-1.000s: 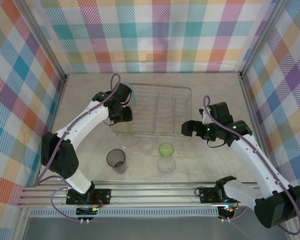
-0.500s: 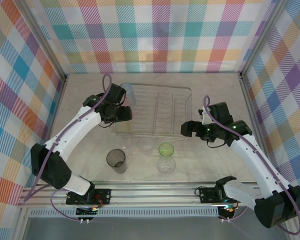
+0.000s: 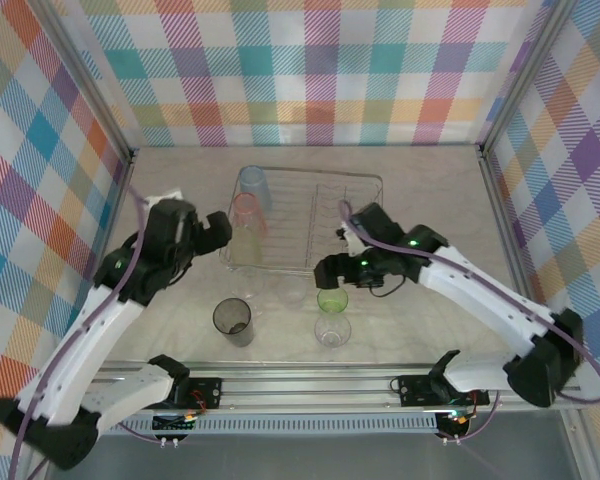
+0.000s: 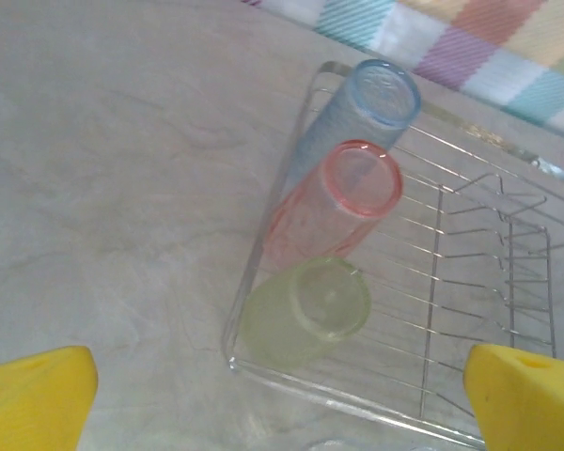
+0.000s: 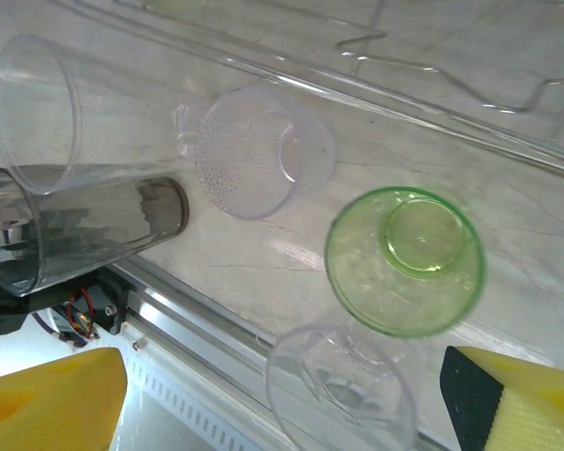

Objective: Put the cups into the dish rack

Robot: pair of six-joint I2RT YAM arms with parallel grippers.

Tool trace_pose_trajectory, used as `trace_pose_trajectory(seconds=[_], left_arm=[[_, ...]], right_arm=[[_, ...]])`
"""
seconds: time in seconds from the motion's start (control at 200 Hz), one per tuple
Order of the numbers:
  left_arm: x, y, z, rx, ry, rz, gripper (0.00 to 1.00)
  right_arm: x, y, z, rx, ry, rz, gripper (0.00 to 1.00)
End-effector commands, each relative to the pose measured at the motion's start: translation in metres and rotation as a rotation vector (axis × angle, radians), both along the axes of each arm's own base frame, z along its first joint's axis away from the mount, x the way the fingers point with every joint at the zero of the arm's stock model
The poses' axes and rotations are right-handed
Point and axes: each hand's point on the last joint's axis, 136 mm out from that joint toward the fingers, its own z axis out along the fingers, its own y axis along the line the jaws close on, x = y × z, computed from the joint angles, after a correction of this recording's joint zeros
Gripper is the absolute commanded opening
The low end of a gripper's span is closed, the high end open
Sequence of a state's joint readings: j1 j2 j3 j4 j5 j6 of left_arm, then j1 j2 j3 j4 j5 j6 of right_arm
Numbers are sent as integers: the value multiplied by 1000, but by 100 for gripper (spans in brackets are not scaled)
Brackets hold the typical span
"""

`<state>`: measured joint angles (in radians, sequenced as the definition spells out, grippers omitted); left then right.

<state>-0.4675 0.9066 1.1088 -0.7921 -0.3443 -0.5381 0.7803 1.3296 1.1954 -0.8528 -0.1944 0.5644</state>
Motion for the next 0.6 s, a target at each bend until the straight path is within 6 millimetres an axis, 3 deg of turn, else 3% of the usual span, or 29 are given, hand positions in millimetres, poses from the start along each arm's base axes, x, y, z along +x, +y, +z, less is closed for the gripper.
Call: trace_pose_trajectory(seconds=[0.0, 0.28, 0.5, 0.59], left_arm=[[-8, 19, -5, -85, -82, 123, 100], [-31, 35, -11, -98, -107, 158, 100], [-30, 26, -21, -130, -102, 121, 100], [-30, 24, -25, -138, -94, 114, 100]], right_arm=[[13, 29, -8, -55, -6, -8, 86], [20, 98, -18, -117, -6, 121, 81], [22, 126, -26, -157, -9, 158, 80], [27, 132, -33, -202, -17, 159, 75]])
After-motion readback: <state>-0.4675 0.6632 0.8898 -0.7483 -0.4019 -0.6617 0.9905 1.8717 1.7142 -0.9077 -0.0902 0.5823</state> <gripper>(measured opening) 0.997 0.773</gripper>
